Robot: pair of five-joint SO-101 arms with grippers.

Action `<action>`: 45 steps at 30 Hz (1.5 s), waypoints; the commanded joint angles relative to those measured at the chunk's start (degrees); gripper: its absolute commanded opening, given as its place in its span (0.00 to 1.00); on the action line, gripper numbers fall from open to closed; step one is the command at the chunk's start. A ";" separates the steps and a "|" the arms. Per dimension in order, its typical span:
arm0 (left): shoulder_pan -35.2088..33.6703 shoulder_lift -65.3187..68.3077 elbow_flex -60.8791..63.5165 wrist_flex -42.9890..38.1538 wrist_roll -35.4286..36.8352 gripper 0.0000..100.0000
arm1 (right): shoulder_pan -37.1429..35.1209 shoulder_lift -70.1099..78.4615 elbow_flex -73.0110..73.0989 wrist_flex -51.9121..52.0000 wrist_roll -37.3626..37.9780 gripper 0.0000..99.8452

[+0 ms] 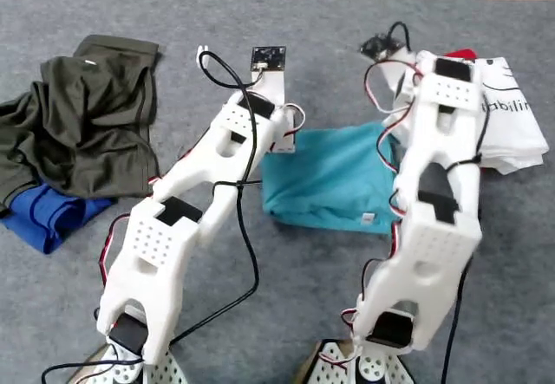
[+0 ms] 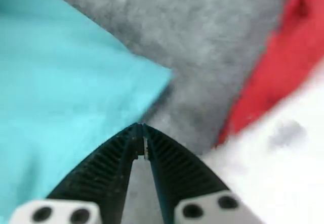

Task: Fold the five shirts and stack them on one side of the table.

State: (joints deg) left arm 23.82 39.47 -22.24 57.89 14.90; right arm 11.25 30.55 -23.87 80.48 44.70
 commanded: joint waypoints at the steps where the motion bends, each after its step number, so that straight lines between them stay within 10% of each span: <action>1: 0.18 -6.02 -2.55 2.29 -0.35 0.02 | 0.40 -12.00 1.36 2.64 0.62 0.00; 20: -0.09 -10.59 12.04 -3.60 -0.26 0.02 | -5.32 -32.92 57.45 -17.93 -4.04 0.00; 35: -2.20 -10.51 11.69 -5.27 -0.26 0.02 | 3.91 -32.84 58.77 -22.77 3.60 0.00; 45: -2.73 -15.34 4.13 6.68 -4.75 0.02 | -2.77 -32.84 36.97 -4.04 1.05 0.00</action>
State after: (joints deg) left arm 22.42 30.33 -14.95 61.85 11.12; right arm 9.49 -0.48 20.62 72.13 46.64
